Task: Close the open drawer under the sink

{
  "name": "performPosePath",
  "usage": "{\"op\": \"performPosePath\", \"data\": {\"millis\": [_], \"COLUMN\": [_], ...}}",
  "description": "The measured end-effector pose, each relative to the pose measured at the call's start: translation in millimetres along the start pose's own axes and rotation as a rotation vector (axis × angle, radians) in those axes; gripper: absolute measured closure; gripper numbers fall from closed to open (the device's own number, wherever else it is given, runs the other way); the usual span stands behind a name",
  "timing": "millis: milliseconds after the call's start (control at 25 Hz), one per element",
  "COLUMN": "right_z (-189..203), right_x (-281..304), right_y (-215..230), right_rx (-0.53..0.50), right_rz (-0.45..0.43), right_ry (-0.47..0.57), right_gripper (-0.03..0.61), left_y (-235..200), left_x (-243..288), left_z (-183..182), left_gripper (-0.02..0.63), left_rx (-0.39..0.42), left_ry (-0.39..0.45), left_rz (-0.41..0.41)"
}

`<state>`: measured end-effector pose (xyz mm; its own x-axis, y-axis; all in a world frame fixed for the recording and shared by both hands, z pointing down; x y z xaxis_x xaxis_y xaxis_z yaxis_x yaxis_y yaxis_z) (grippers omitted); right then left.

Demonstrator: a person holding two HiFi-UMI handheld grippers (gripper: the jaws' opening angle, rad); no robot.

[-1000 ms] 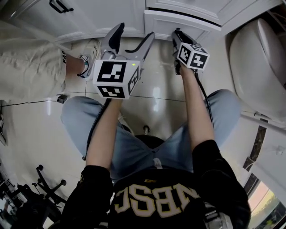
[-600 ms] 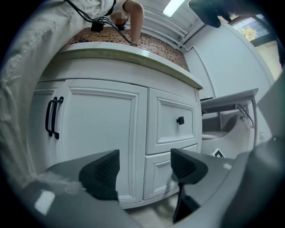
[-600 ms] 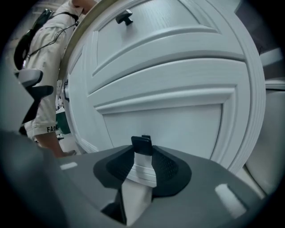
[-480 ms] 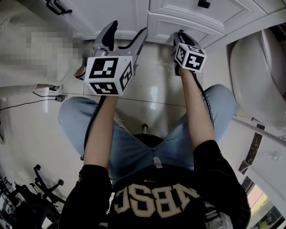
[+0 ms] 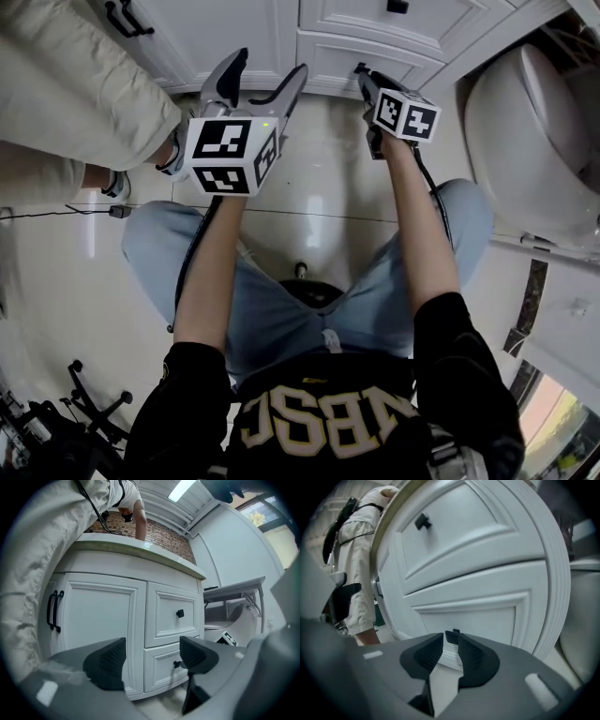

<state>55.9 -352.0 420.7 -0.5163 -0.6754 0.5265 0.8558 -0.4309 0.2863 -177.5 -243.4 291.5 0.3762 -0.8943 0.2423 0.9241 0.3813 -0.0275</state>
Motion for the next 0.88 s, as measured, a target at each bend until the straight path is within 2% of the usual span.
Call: {"op": "performPosePath", "data": {"millis": [240,520,600,760,880], "right_z": [-32.3,-52.0,-54.6,-53.2,-32.8], "right_x": [-68.5,-155.8,-181.3,-216.7,-238.6], "right_y": [-42.0,-81.5,-85.3,-92.8,-91.9], "right_rx": [-0.178,-0.371,-0.391,-0.366,-0.382], "right_rz": [0.004,0.013,0.007,-0.022,0.013], "right_ry": [0.138,0.246,0.279,0.352,0.376], "right_gripper": [0.472,0.472,0.472,0.471,0.445], "left_y": [22.5,35.7,44.5,68.2,94.2], "left_x": [-26.0,-69.7,-79.1,-91.9,-95.9], "left_z": [-13.4,-19.3,-20.9,-27.8,-29.6], "left_gripper": [0.252,0.252,0.252,0.252,0.252], "left_rx": [0.024,0.038,0.023,-0.009,0.003], "left_ry": [0.038,0.092,0.101,0.119,0.123], "left_rz": [0.034,0.031,0.039,0.061,0.082]}}
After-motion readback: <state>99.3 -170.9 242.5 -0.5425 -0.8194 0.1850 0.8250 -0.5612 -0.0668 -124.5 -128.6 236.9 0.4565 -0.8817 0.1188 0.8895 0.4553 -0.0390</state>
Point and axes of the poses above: the fingertips, and each gripper's own axes: x forward along the fingers, y to its right, z out of its underside, the point moved 8 cm from there along -x, backward along the fingers, and after that the axes turned 8 degrees about -y, right-handed, at the moved point
